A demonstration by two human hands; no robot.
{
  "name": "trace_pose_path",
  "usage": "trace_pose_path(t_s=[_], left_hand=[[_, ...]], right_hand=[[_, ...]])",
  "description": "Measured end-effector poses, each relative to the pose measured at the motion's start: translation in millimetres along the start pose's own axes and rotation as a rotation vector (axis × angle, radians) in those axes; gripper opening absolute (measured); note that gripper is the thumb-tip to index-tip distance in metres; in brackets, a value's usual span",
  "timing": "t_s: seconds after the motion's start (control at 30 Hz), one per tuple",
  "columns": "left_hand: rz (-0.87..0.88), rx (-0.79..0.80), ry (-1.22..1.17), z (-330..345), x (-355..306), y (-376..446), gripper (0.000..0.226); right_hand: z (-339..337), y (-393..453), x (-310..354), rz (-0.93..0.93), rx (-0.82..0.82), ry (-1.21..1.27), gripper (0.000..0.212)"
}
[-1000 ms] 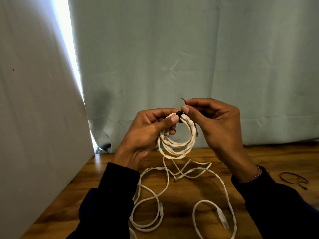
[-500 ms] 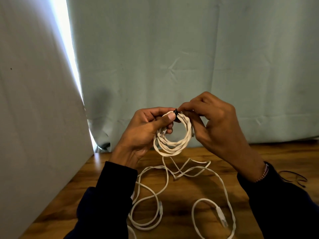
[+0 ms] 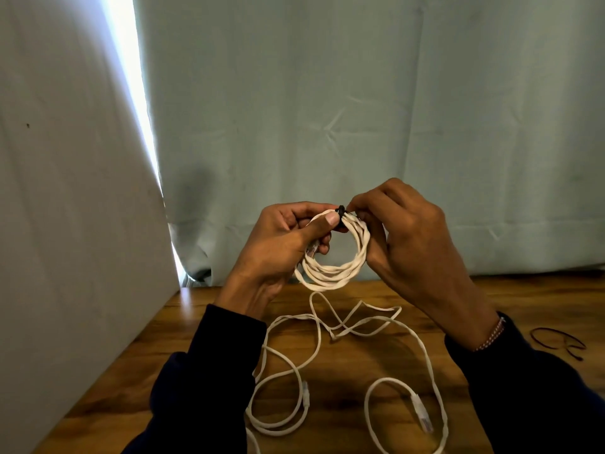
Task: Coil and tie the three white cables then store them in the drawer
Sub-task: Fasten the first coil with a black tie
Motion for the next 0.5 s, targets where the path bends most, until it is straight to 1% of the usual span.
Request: trace_pose_path(t_s=[0.23,0.5], left_hand=[[0.011,-0.004,0.020,1.2,0.6,-0.1,0.016],[0.012,-0.005,0.023,0.7,1.8,-0.2,0.014]], right_hand=[[-1.0,-0.5,2.7,0.002,0.001,-0.002,0.038],[-0.9,0.3,6.0,0.019,0.042,-0.030,0.043]])
Point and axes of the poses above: each hand's wrist, its own y-axis towards the middle knuckle, its own z-axis out of the palm, x = y × z, the point moved 2 cm from there along y, towards the middle knuckle, and after that the axes turned 11 degrees about -y, right-handed, at the moved point
